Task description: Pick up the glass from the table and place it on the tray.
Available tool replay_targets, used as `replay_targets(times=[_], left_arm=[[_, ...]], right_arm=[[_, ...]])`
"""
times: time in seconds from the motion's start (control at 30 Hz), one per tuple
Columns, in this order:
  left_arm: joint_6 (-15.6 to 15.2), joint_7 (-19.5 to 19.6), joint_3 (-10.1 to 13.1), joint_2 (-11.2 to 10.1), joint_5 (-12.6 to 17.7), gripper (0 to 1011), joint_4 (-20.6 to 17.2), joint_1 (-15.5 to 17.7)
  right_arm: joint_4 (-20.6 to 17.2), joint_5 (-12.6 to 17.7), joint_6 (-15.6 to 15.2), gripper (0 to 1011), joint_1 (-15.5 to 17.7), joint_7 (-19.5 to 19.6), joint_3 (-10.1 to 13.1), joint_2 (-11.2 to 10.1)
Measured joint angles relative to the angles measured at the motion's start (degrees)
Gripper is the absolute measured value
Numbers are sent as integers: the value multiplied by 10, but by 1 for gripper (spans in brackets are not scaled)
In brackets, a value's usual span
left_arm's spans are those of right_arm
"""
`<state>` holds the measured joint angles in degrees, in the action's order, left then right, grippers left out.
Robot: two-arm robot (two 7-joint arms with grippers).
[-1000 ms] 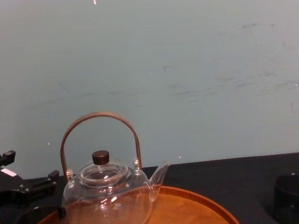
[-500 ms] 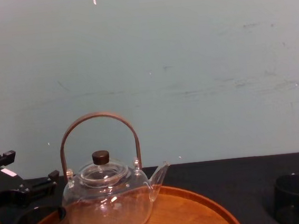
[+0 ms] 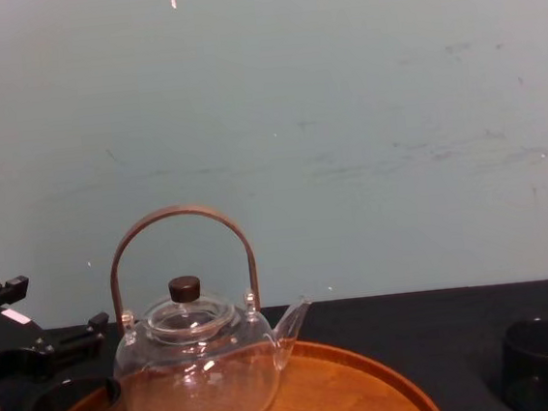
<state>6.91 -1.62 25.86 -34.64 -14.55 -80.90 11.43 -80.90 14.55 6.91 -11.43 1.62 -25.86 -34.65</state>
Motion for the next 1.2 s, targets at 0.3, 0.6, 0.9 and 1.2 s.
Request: replay_targets(times=[0.3,0.6,0.9,1.2], left_arm=[[0,0,0,0,0,1001,0,0],[0,0,0,0,0,1001,0,0],[0,0,0,0,0,1001,0,0],[0,0,0,0,0,1001,0,0]], right_arm=[[-19,8,11,1002,22,-20,18,-7],[-105,34,29,1002,106,-32,63,-48],[-192,42,63,1002,223,-29,108,-91],[-234,44,79,1002,305,-43,126,-111]])
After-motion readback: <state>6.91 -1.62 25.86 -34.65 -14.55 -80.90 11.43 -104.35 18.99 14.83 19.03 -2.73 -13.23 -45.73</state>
